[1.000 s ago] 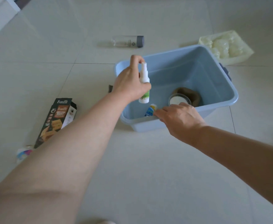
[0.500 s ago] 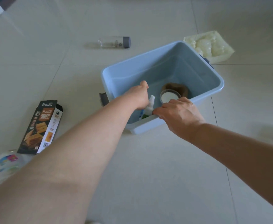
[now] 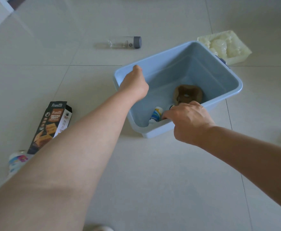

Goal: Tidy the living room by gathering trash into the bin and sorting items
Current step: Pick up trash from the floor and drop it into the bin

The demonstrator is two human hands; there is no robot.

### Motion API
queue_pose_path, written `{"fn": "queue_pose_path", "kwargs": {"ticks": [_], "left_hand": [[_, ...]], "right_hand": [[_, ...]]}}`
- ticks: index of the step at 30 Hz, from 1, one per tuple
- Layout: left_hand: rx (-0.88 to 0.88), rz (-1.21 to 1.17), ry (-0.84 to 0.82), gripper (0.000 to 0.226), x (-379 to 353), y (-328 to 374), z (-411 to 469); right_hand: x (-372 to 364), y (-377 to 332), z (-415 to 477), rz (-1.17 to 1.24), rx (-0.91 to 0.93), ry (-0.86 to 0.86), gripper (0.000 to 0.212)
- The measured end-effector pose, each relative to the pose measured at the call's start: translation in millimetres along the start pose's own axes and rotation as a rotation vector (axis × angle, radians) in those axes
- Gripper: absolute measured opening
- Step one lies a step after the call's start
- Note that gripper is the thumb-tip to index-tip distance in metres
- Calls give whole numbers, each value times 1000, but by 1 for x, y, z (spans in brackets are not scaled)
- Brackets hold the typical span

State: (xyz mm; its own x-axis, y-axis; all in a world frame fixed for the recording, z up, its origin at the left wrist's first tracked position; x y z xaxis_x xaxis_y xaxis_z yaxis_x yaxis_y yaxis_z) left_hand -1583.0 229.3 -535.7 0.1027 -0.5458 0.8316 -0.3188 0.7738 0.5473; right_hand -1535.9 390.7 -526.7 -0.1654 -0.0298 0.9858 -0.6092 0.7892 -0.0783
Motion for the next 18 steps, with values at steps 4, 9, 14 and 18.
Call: {"fn": "queue_pose_path", "kwargs": {"ticks": [4, 9, 14, 18], "left_hand": [[25, 6, 237, 45, 41, -20, -4], [145, -12, 437, 38, 75, -66, -20], [266, 61, 463, 38, 94, -132, -53], [411, 117, 414, 34, 102, -197, -85]], "right_hand": [[9, -28, 5, 136, -41, -37, 53], [19, -65, 20, 217, -26, 70, 34], [16, -109, 30, 179, 44, 80, 47], [15, -140, 34, 117, 140, 135, 45]]}}
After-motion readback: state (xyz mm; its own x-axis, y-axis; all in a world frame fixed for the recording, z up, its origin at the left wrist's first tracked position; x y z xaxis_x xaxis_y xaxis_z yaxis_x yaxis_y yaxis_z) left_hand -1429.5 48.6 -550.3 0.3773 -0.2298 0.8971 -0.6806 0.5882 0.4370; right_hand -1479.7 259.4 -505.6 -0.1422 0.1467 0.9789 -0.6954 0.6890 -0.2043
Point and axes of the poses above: each hand's wrist, its own z-axis towards the middle knuckle, its own x-axis out of the back of the hand, y = z × x, the point moved 10 cm from there along z, towards the middle knuckle, and after that the axes turned 13 degrees about -x, right-handed, at the moved point
